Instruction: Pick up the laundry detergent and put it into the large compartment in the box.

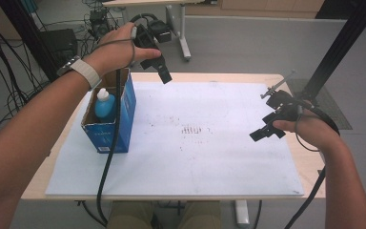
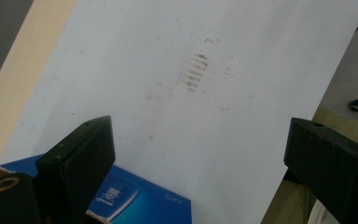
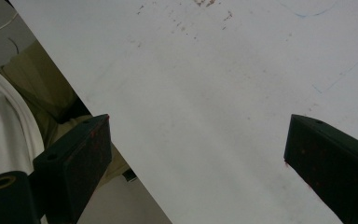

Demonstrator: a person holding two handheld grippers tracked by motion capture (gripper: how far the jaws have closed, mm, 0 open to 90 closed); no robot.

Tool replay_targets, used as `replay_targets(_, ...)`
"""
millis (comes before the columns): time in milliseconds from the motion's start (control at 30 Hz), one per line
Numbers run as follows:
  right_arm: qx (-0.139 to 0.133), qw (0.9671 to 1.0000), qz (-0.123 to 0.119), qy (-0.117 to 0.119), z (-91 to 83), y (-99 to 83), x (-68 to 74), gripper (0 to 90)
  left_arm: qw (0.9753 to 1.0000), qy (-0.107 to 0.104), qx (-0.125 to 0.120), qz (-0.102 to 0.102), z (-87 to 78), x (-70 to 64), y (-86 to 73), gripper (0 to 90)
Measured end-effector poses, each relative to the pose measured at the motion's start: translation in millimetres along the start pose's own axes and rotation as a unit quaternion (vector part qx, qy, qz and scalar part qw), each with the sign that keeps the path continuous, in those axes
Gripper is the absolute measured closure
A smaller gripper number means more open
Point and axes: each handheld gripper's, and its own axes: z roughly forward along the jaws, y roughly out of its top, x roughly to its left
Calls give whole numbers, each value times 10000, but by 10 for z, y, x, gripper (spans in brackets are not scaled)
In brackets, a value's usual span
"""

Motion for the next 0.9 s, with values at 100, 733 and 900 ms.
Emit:
replay_targets(100,1,10000,0,7,5,5,0,75,9999,-62,71,123,79,-11,30,90)
replay_targets(733,-5,10000,13,2,30,15,12,75,9958,-452,232,765,469,-76,-5,94)
replay_targets(900,1,10000,24,7,41,9,10,75,9951,-465,244,834,529,-103,-6,93)
